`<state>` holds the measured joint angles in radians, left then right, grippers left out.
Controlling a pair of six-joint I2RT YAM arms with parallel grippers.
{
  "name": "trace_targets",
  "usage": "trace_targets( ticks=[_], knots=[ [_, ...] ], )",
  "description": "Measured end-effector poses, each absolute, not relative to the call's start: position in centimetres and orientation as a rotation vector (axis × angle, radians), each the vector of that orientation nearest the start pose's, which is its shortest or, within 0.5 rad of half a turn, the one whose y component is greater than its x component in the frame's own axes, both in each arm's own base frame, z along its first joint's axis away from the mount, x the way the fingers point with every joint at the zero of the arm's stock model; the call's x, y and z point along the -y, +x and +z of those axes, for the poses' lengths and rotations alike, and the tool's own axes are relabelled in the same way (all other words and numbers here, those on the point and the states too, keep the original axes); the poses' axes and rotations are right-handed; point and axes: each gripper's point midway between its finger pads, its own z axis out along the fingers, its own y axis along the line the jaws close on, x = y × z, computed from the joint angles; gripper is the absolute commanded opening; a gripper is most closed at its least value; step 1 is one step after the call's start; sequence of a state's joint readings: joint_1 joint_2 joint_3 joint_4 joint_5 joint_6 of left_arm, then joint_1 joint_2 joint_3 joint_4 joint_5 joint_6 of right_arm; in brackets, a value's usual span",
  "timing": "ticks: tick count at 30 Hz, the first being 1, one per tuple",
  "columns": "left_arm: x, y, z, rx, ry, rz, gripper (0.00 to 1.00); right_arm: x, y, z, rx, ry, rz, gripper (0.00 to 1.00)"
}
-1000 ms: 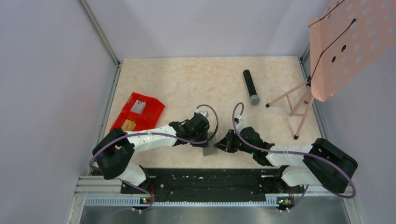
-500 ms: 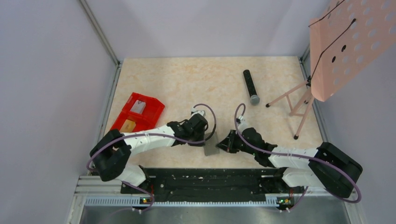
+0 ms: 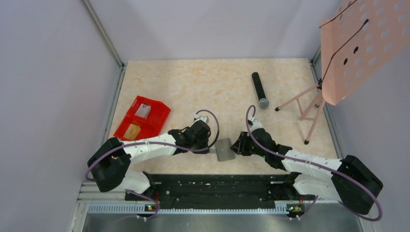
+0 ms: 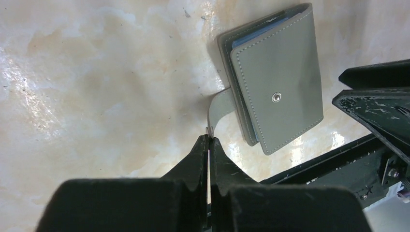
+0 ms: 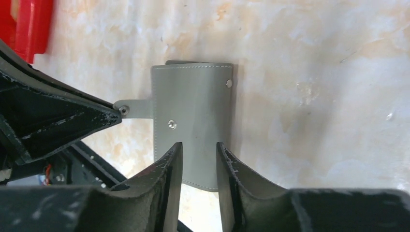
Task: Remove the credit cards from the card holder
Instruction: Open the card holder at the center of the board.
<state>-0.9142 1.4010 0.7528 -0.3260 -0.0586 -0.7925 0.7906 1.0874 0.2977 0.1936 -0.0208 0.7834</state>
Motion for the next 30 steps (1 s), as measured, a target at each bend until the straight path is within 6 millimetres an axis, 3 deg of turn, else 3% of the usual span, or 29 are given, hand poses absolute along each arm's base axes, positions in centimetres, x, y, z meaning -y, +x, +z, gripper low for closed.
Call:
trace_targets(
  ticks=[3,7,9,12,13,16,19,30],
  knots=[
    [26.7,18.1,4.7,-2.653,0.126,-0.577,0.0,-23.5,19.2,5.2,-2.33,-0.026,0.847,0.46],
    [26.7,18.1,4.5,-2.651,0.104,-0.592,0.01,-23.4,19.2,5.3,-2.345,-0.031,0.829,0.67],
    [26.5,18.1,4.3,-2.651,0.091,-0.598,0.05,-23.3,18.9,5.1,-2.358,-0.034,0.821,0.74],
    [26.4,18.0,4.1,-2.654,0.074,-0.605,0.17,-23.4,18.6,5.1,-2.377,-0.037,0.798,0.96],
    [26.4,18.0,4.1,-2.655,0.067,-0.61,0.2,-23.6,18.6,5.2,-2.378,-0.037,0.798,0.99],
    [26.2,17.9,4.3,-2.648,0.057,-0.619,0.23,-24.3,18.8,5.8,-2.378,-0.042,0.779,0.99],
    [25.8,17.9,4.5,-2.634,0.045,-0.632,0.18,-25.1,18.8,6.0,-2.382,-0.047,0.765,0.99],
    [25.1,17.4,4.2,-2.614,0.018,-0.725,0.12,-26.9,18.7,3.9,-2.487,-0.066,0.566,0.99]
  ],
)
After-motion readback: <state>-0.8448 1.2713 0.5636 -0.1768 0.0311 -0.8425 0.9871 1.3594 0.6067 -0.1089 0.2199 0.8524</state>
